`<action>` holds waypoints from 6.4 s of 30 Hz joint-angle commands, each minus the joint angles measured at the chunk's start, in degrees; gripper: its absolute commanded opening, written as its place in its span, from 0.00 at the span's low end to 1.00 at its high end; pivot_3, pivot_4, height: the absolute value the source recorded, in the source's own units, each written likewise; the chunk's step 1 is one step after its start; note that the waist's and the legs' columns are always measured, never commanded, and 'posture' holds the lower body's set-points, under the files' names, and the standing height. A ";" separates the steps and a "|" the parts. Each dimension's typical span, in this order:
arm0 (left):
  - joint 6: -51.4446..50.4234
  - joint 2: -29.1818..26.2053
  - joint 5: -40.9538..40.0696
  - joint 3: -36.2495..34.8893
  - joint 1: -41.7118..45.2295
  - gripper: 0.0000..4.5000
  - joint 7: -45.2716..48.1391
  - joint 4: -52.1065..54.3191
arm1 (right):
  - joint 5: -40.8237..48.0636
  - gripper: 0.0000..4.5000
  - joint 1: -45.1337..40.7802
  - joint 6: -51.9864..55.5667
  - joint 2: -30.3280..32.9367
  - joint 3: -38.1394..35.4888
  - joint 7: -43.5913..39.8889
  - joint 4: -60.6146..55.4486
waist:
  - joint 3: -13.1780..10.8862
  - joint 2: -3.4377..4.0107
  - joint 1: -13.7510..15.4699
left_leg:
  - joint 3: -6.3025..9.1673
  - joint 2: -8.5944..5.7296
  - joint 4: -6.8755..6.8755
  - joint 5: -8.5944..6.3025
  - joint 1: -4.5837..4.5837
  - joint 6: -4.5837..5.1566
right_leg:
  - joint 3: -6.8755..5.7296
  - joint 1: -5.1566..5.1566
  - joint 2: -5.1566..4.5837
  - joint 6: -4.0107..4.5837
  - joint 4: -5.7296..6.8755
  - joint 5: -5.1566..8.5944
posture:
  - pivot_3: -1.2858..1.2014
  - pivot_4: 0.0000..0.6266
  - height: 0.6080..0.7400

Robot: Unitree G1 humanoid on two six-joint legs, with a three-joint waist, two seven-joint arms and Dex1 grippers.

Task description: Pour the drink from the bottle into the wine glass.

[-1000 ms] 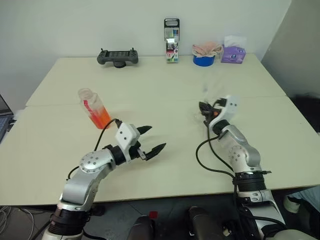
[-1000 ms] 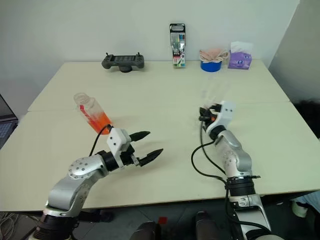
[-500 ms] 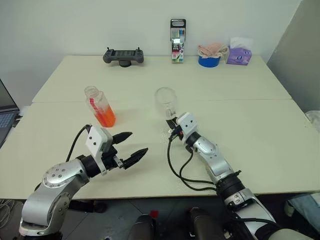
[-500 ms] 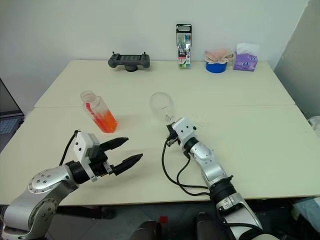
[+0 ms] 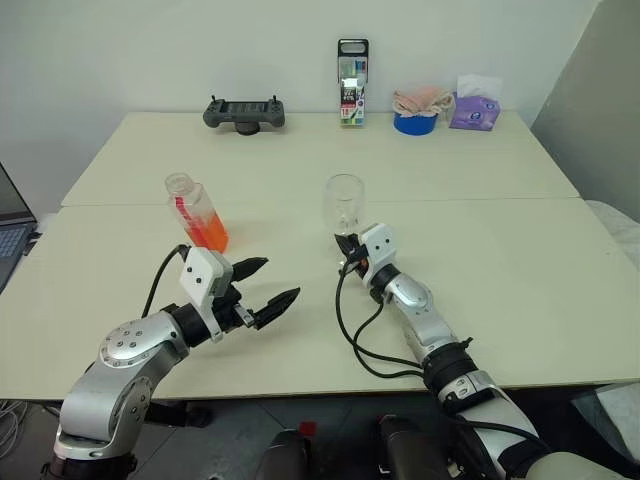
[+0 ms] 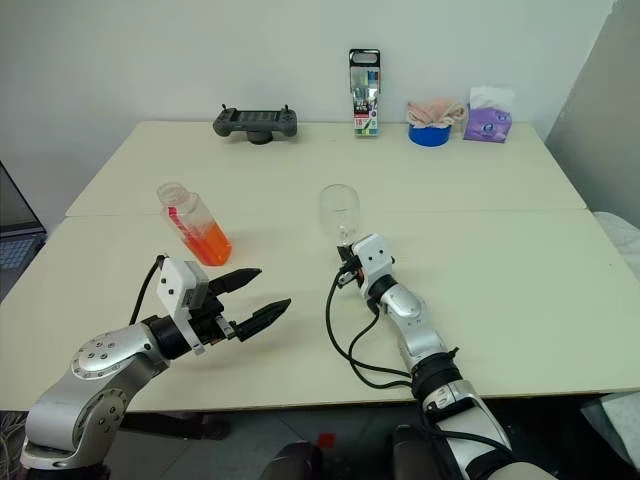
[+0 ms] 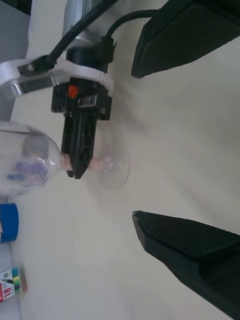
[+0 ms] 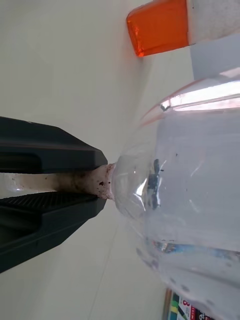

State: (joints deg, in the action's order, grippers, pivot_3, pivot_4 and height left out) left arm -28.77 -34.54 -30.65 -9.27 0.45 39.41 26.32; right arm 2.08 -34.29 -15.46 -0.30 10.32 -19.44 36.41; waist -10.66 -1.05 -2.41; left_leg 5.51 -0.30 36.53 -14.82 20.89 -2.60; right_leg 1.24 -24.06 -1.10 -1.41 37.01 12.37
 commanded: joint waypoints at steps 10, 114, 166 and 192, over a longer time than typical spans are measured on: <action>3.70 1.77 2.38 -1.23 0.36 1.00 -1.98 -2.44 | -2.00 0.62 1.93 4.05 1.68 0.04 -2.85 -1.48 | 0.02 -0.02 0.02 | 0.00 0.01 0.00 0.00 -0.01 0.00 | 0.00 -0.01 0.00 0.01 0.01 0.00 | 0.52 0.24 1.00; 60.53 11.72 35.14 16.28 64.90 0.40 -2.42 -75.83 | 40.23 1.00 10.55 65.77 41.52 -24.14 -10.41 -79.47 | -0.09 -0.26 0.88 | 0.29 -0.12 0.47 -0.04 0.71 -0.07 | -0.34 -0.21 -0.07 -0.12 -0.10 -0.08 | 0.52 0.24 1.00; 84.86 3.74 72.86 35.48 79.84 0.40 -42.64 -94.82 | 40.87 1.00 11.30 64.34 42.94 -23.43 -6.50 -78.58 | -0.09 -0.27 0.73 | 0.34 -0.15 0.52 -0.04 0.82 -0.06 | -0.38 -0.25 -0.10 -0.16 -0.04 -0.10 | 0.52 0.24 1.00; 84.56 2.00 77.17 39.47 81.29 0.40 -47.82 -96.15 | 38.64 1.00 9.97 62.58 42.97 -21.12 -8.21 -75.95 | -0.09 -0.27 0.74 | 0.32 -0.16 0.54 -0.04 0.81 -0.06 | -0.37 -0.25 -0.11 -0.16 -0.01 -0.11 | 0.52 0.24 1.00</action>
State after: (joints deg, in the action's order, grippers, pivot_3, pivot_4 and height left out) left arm 55.48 -31.68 46.47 30.35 79.14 -7.01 -70.30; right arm 41.21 -23.32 48.56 42.18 -9.97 -27.42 -38.77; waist -10.75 -1.32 -1.68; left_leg 5.83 -0.46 37.07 -14.86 21.70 -2.66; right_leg 0.87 -24.31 -1.21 -1.57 37.00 12.26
